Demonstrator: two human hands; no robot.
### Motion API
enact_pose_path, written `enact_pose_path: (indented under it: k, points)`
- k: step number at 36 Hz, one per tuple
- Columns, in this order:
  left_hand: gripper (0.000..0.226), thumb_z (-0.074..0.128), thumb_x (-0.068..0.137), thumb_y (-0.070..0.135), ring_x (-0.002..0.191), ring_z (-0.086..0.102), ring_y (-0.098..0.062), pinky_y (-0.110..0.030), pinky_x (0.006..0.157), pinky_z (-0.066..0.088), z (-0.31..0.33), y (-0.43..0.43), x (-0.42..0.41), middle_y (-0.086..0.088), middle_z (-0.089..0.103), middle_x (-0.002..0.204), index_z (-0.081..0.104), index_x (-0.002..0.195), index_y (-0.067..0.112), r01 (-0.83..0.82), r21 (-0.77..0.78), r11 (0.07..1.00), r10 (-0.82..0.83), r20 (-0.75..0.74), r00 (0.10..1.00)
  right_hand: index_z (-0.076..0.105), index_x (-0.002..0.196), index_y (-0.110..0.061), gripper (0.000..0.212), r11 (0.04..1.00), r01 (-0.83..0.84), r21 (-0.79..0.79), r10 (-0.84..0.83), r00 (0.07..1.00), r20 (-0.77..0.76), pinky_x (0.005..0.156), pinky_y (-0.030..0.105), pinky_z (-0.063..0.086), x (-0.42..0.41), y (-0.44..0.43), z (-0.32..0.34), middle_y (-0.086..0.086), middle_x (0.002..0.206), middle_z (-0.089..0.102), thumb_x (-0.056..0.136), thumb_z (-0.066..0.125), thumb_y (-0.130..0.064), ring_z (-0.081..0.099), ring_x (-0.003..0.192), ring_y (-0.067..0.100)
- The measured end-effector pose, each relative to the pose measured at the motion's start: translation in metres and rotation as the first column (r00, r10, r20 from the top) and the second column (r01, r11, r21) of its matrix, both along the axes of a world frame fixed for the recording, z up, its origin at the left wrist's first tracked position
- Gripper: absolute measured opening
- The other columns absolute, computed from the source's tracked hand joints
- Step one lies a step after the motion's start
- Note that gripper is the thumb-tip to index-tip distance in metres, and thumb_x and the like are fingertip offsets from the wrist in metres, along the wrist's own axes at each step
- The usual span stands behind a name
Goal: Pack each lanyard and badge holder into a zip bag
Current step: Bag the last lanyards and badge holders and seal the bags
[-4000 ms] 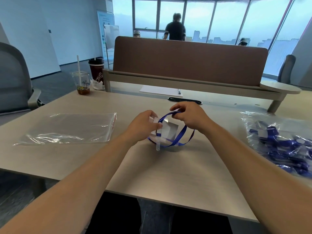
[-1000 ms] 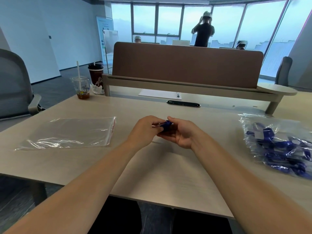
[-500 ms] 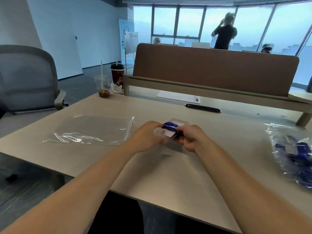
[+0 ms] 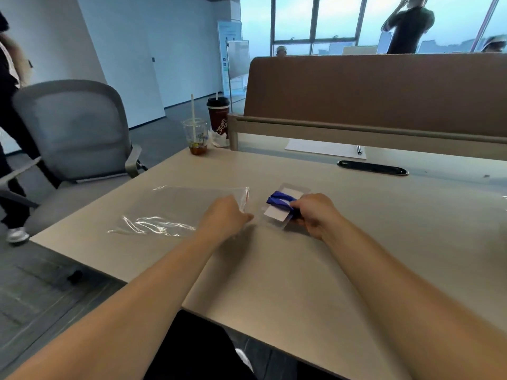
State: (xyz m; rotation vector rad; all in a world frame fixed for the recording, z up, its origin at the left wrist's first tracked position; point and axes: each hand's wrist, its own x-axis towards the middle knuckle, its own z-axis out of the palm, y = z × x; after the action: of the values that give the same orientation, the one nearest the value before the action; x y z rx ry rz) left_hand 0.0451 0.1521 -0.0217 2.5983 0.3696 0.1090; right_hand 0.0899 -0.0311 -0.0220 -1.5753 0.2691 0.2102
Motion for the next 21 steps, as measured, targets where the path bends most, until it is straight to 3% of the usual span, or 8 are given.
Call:
enact_pose_path:
  k: [3, 7, 9, 13, 18, 21]
  points:
    - [0.033, 0.071, 0.085, 0.042, 0.062, 0.059, -0.015, -0.027, 0.056, 0.039, -0.004, 0.004, 0.003, -0.002, 0.063, 0.069, 0.065, 0.090, 0.010, -0.024, 0.008, 1.000, 0.024, 0.002, 1.000, 0.059, 0.093, 0.002, 0.018, 0.997, -0.009, 0.081, 0.011, 1.000, -0.025, 0.058, 0.042, 0.062, 0.002, 0.003, -0.001, 0.025, 0.107, 0.066, 0.086, 0.052, 0.016, 0.071, 0.083, 0.035]
    - [0.017, 0.065, 0.084, 0.022, 0.067, 0.059, -0.022, -0.026, 0.055, 0.039, -0.005, 0.007, 0.006, -0.005, 0.062, 0.069, 0.069, 0.084, 0.005, -0.023, 0.062, 0.998, 0.022, 0.013, 1.000, 0.058, 0.101, 0.002, 0.022, 0.995, -0.023, 0.102, 0.026, 0.999, -0.029, 0.046, 0.035, 0.057, 0.003, 0.005, -0.001, 0.023, 0.099, 0.065, 0.086, 0.050, 0.017, 0.070, 0.070, 0.030]
    - [0.013, 0.061, 0.080, 0.014, 0.061, 0.058, -0.022, -0.025, 0.048, 0.036, -0.005, 0.007, 0.008, -0.005, 0.058, 0.063, 0.069, 0.079, 0.004, -0.027, 0.078, 0.997, 0.026, 0.010, 1.000, 0.058, 0.099, 0.000, 0.021, 0.997, -0.030, 0.069, 0.032, 0.999, -0.024, 0.051, 0.038, 0.059, 0.005, 0.003, -0.003, 0.022, 0.096, 0.065, 0.086, 0.051, 0.015, 0.070, 0.072, 0.031]
    - [0.012, 0.059, 0.080, 0.007, 0.064, 0.063, -0.024, -0.025, 0.055, 0.043, -0.006, 0.004, 0.009, -0.007, 0.064, 0.062, 0.071, 0.076, 0.005, -0.006, 0.074, 0.997, 0.007, -0.012, 1.000, 0.054, 0.088, -0.002, 0.015, 0.999, -0.034, -0.019, 0.034, 0.999, -0.002, 0.070, 0.052, 0.061, 0.007, -0.002, -0.006, 0.021, 0.095, 0.060, 0.086, 0.053, 0.013, 0.070, 0.081, 0.035]
    - [0.016, 0.055, 0.081, 0.005, 0.078, 0.065, -0.031, -0.029, 0.061, 0.046, -0.007, -0.003, 0.009, -0.012, 0.064, 0.074, 0.070, 0.084, 0.001, 0.035, 0.022, 0.999, -0.036, 0.028, 0.999, 0.052, 0.083, -0.002, 0.019, 0.999, -0.043, 0.014, 0.044, 0.999, -0.010, 0.066, 0.050, 0.060, 0.001, -0.013, -0.005, 0.018, 0.087, 0.058, 0.086, 0.053, 0.016, 0.067, 0.069, 0.032]
    - [0.017, 0.054, 0.081, 0.006, 0.074, 0.066, -0.029, -0.033, 0.067, 0.053, -0.005, -0.011, 0.006, -0.013, 0.069, 0.073, 0.070, 0.077, 0.003, 0.080, -0.028, 0.996, -0.078, 0.050, 0.996, 0.057, 0.084, -0.003, 0.017, 1.000, 0.011, 0.007, -0.011, 1.000, 0.003, 0.071, 0.054, 0.061, 0.003, -0.022, -0.007, 0.021, 0.091, 0.063, 0.085, 0.054, 0.014, 0.071, 0.082, 0.037]
